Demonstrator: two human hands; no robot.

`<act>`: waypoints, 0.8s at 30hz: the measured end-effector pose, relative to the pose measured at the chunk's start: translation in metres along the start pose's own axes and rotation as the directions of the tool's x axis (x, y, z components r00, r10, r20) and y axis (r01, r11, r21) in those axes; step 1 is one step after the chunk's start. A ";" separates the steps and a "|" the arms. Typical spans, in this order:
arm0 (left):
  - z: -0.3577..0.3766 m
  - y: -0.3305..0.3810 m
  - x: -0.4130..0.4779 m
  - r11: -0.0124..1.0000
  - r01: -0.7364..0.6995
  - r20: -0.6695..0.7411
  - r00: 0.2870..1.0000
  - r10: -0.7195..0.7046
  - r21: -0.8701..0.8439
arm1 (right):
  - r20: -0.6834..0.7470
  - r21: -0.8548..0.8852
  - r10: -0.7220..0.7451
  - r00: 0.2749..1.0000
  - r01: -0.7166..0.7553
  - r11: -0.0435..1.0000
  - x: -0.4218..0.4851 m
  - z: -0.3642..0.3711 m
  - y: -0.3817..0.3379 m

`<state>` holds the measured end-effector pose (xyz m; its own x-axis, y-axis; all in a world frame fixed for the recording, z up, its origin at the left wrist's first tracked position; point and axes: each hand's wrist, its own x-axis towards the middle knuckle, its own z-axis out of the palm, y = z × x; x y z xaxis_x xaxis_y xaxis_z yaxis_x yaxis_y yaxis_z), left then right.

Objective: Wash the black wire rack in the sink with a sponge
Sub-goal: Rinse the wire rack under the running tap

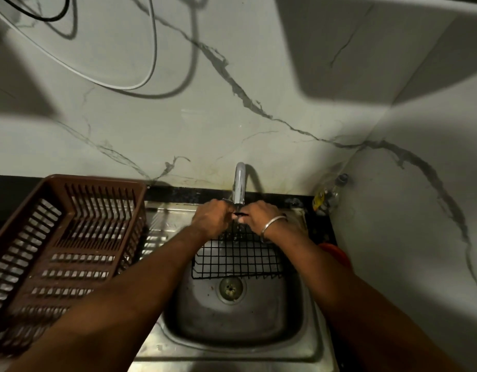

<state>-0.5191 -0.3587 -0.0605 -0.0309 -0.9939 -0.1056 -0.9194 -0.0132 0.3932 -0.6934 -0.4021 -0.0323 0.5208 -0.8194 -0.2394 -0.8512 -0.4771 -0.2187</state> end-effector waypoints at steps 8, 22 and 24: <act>-0.013 0.004 0.005 0.990 -0.022 0.046 0.999 0.016 0.141 | -0.001 0.126 0.010 1.000 -0.010 0.992 -0.004 0.011 0.003; 0.000 -0.006 -0.011 0.676 0.171 0.047 0.979 -0.198 -0.717 | -0.056 0.210 0.099 0.994 -0.085 0.974 0.000 0.032 -0.008; -0.003 -0.006 -0.007 0.738 0.174 0.040 0.980 -0.195 -0.651 | -0.078 0.274 0.093 0.993 -0.069 0.959 0.001 0.034 -0.016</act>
<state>-0.5127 -0.3522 -0.0597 0.1332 -0.9670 -0.2171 -0.4288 -0.2537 0.8671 -0.6767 -0.3846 -0.0609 0.4323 -0.8827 -0.1843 -0.8346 -0.3143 -0.4524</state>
